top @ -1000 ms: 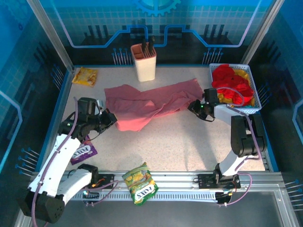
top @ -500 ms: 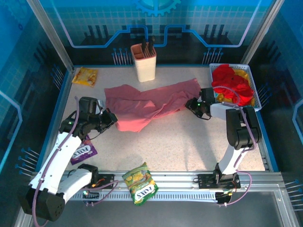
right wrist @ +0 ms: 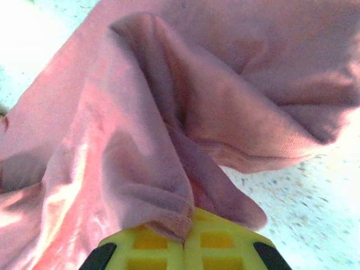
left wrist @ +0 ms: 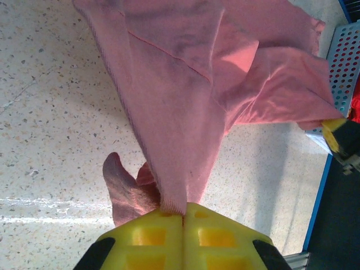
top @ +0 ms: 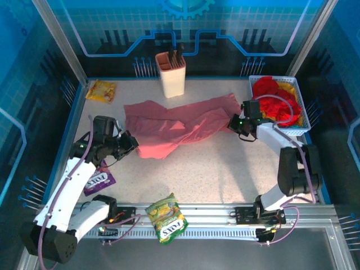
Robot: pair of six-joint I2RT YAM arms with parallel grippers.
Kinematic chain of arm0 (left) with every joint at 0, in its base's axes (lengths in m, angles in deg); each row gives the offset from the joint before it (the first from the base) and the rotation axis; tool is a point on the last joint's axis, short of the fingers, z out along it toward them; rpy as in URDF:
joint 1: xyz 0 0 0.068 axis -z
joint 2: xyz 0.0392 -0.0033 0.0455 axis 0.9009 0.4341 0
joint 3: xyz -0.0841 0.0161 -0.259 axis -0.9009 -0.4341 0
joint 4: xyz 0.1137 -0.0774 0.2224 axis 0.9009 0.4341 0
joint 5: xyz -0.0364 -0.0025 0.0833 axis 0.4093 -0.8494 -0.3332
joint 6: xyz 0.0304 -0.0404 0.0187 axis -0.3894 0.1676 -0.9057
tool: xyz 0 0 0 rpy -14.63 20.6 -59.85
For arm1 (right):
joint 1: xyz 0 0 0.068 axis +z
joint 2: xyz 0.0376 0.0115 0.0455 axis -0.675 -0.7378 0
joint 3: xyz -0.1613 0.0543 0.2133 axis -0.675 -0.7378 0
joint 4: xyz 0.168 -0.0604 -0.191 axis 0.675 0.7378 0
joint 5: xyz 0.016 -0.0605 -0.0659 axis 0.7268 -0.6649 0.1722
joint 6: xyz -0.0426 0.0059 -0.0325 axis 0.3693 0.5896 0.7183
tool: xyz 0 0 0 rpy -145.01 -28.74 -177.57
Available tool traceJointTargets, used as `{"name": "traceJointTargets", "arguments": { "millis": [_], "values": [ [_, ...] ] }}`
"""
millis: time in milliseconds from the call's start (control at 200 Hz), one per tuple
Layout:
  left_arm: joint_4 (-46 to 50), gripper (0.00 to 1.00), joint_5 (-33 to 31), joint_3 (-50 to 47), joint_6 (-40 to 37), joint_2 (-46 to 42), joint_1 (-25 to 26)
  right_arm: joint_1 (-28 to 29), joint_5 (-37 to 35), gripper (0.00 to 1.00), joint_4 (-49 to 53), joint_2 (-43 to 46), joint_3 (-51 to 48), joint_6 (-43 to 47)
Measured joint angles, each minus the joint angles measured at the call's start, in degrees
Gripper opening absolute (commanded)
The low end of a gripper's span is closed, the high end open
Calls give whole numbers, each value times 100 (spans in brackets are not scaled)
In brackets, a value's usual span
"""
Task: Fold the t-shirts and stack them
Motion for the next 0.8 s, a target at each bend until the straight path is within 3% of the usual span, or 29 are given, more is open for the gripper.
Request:
{"name": "traceJointTargets", "arguments": {
  "millis": [315,615,801],
  "values": [
    [457,0,7,352,-39,-120,-44,33,-922,0,2050,1329,138,957],
    [1174,0,7,407,59,-907,-48,118,-1694,1,3322,2935,-184,1115],
    [1644,0,-22,520,120,-1069,-48,603,-2111,2,3901,3526,-197,1075]
  ]
}}
